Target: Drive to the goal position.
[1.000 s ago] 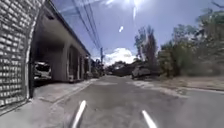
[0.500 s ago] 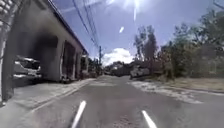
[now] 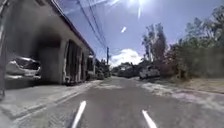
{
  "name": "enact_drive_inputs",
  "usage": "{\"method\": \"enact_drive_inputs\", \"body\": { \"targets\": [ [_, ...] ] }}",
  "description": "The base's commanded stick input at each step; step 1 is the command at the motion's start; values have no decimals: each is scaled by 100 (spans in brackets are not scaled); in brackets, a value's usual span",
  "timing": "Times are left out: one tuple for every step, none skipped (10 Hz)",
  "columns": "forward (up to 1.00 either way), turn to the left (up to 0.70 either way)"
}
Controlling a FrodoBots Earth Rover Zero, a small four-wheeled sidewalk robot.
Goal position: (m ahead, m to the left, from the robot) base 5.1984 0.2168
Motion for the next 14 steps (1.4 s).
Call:
{"method": "enact_drive_inputs", "body": {
  "targets": [
    [100, -26],
    [100, -40],
    [100, -40],
    [100, -40],
    [100, -40],
    [100, -40],
    [100, -40],
    [100, -40],
    [100, -40],
    [100, -40],
    [100, -28],
    [100, -5],
    [100, 7],
    [100, 5]
  ]
}}
